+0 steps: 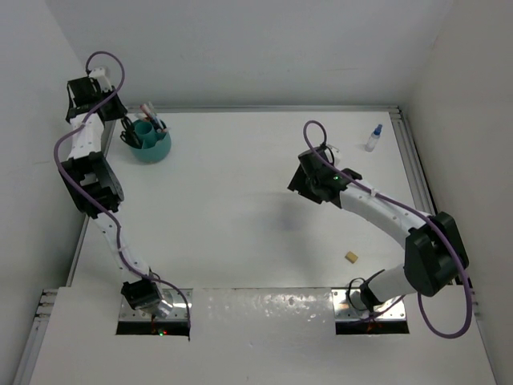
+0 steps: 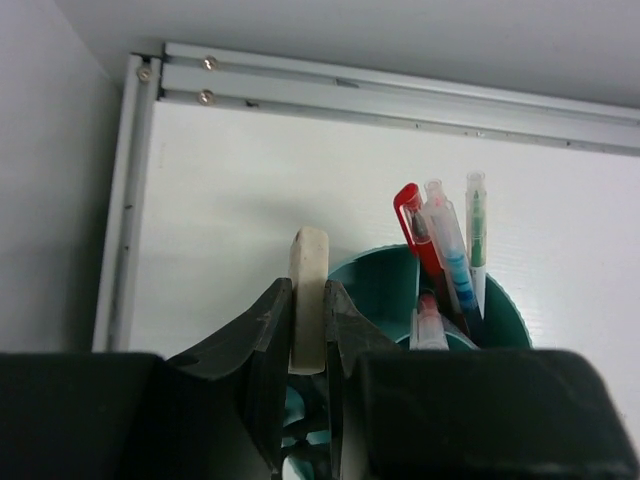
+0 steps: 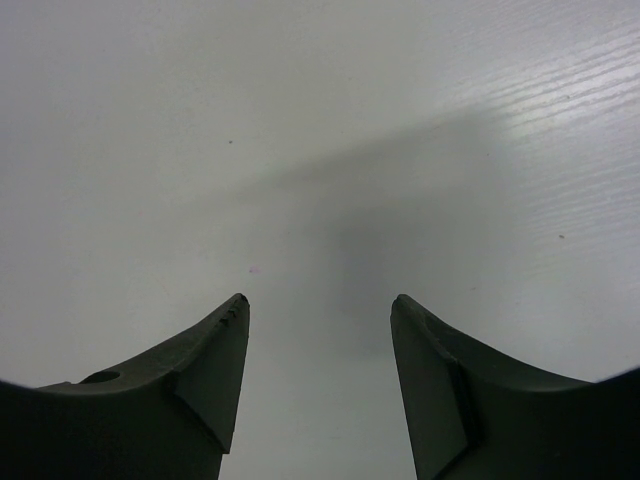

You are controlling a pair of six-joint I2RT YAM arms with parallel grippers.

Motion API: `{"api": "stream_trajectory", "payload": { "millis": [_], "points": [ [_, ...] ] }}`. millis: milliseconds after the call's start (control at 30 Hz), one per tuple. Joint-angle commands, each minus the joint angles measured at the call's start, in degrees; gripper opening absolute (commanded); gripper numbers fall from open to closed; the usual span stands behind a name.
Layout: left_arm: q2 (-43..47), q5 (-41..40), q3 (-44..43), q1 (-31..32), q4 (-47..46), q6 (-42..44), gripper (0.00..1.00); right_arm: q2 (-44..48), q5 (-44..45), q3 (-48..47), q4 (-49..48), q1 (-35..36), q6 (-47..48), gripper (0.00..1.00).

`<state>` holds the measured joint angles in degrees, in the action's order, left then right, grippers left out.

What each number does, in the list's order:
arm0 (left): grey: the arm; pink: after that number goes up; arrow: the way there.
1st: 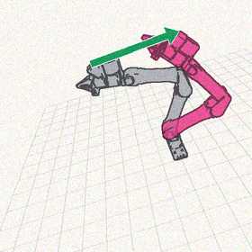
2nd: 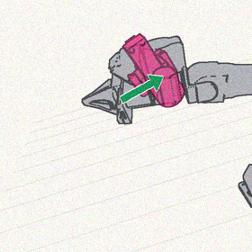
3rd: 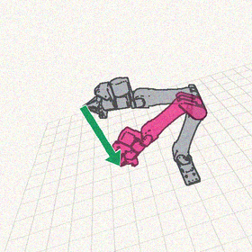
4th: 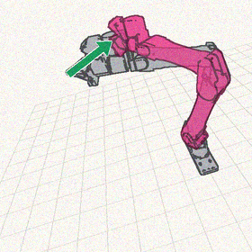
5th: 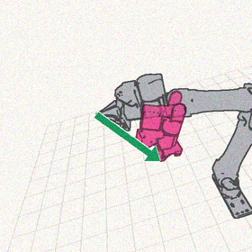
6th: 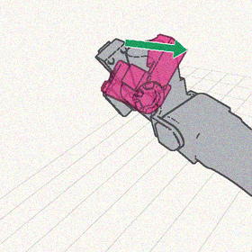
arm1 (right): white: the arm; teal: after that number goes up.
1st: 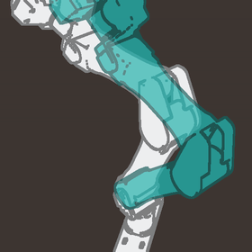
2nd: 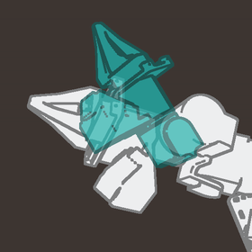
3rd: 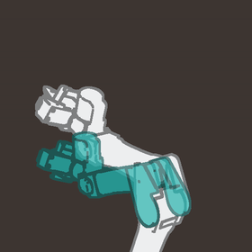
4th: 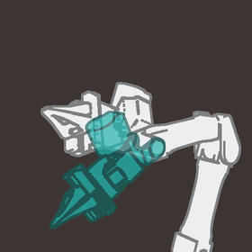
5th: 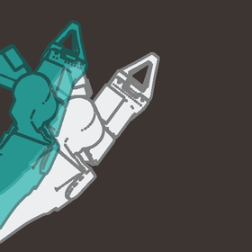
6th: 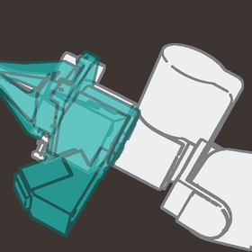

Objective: Sort the stationery into containers
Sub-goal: Move the storage box to the center of the board.

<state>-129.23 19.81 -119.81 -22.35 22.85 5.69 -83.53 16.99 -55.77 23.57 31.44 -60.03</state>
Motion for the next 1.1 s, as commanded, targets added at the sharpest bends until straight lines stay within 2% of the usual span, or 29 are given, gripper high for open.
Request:
{"api": "stream_trajectory", "payload": {
  "millis": [0, 167, 467, 733, 1067],
  "points": [
    [-0.5, -0.2, -2.4, 1.3, -3.3, -0.2, 0.00, -0.1, 1.2, -2.2, 0.9, 0.7, -0.6, 0.58],
    [0.9, -0.1, -0.9, 0.4, -1.8, 0.5, 0.00, -0.5, 1.6, -2.7, 1.0, 0.8, -0.3, 0.58],
    [8.2, 0.8, 7.9, -1.3, 2.0, 4.0, 0.00, -0.1, 1.6, -2.7, 0.3, 0.9, 0.8, 0.58],
    [12.8, 2.2, 9.9, -1.6, 6.3, 5.0, 0.00, 2.0, 2.3, -1.5, 0.2, 0.8, 1.2, 0.58],
    [18.4, 0.4, 17.6, -1.7, 8.8, 6.5, 0.00, 4.2, 3.4, -0.2, 0.2, 0.9, 2.3, 0.58]
  ]
}}
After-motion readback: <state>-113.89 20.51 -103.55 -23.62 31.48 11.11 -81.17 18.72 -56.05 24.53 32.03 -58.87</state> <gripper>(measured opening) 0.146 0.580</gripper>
